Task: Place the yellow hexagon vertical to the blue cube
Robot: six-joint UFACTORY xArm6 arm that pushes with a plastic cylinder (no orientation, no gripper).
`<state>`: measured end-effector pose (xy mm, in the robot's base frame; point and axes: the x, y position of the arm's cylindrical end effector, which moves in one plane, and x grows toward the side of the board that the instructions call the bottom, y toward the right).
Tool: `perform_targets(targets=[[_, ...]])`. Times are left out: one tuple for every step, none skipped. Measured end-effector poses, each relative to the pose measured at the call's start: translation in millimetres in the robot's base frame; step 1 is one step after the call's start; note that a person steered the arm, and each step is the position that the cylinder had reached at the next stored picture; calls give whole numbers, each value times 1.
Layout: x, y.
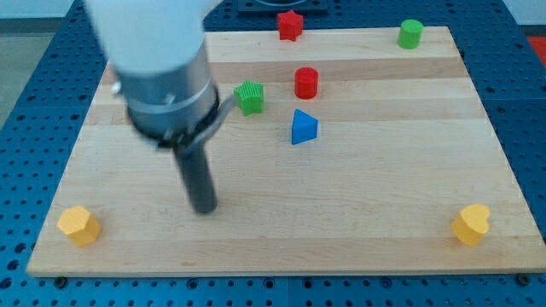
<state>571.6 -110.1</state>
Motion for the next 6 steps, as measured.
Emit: perform_targets(targets=[[47,-47],[47,-90],[46,-133],[44,-150],[35,-141],[29,-134]])
